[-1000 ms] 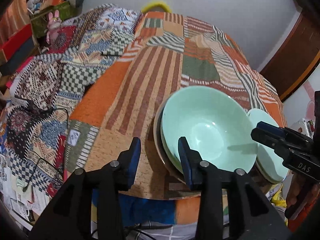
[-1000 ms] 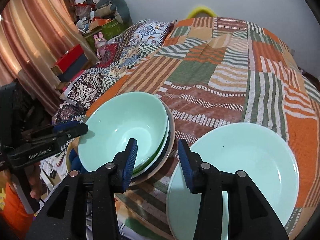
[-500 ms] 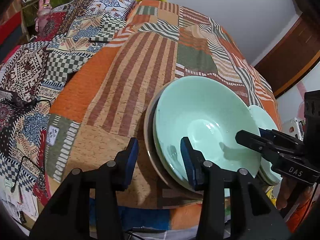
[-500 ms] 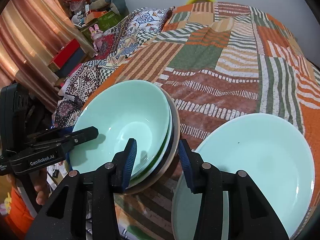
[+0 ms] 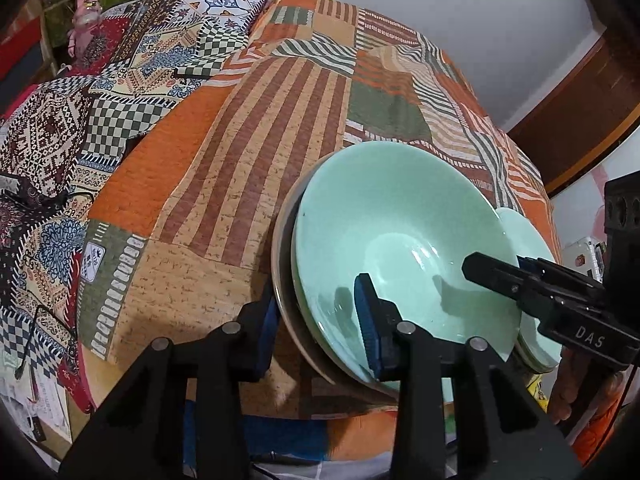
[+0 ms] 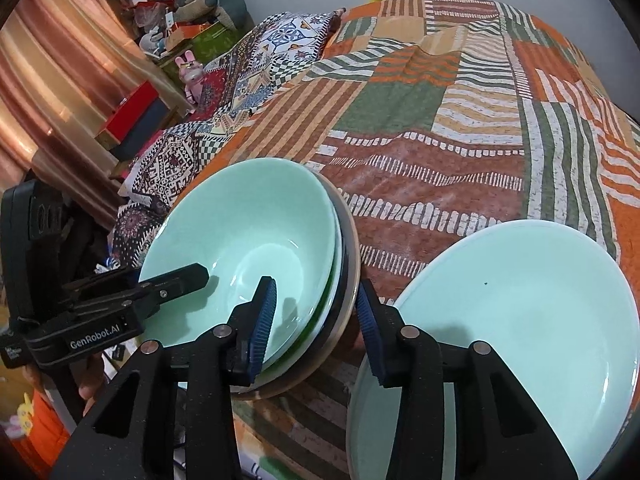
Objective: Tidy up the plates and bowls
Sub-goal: 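Press the mint bowl onto the stack with the left gripper while the right gripper holds the stack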
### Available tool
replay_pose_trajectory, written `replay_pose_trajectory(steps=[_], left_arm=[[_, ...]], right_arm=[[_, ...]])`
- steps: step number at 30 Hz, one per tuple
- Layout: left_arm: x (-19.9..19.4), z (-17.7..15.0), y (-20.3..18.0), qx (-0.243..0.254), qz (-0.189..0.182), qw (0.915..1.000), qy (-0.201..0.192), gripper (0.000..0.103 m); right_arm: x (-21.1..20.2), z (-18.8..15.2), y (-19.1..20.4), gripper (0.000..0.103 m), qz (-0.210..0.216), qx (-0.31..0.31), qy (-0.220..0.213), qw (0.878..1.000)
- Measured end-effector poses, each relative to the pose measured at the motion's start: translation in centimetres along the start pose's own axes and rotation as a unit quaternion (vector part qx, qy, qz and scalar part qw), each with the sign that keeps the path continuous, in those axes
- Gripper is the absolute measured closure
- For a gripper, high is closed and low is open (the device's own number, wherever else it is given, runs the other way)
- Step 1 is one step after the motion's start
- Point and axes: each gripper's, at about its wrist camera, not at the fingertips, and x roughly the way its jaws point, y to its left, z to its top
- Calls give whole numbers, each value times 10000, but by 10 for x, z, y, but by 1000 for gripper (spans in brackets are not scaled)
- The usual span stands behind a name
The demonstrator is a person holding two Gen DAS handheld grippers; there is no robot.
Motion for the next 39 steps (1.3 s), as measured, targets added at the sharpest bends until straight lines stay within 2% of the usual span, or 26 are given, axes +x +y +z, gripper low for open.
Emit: replay_pose_trajectory(steps=[9,14,20,29,39], left_arm=[[-9,1,-1,-126,56,9999,-24,67],[-23,2,-13,91,177,9996,-220,67],[-42,9,-27,144,16,9991,-389,66],[-68,13,-70,558,-38,9965,-628,66],[-76,7,-131,1064,-20,9920,-672,67]], right_arm=[[-7,1,7,67,-22,-37,-79,10000],[-17,3,9,68,-13,-18,-238,9997],[-40,4,11,68,-5,10,-534,9986],[-83,3,3,68,-29,73,-968,9953],[-126,-14,-26,68,-97,252,-1403,9897]])
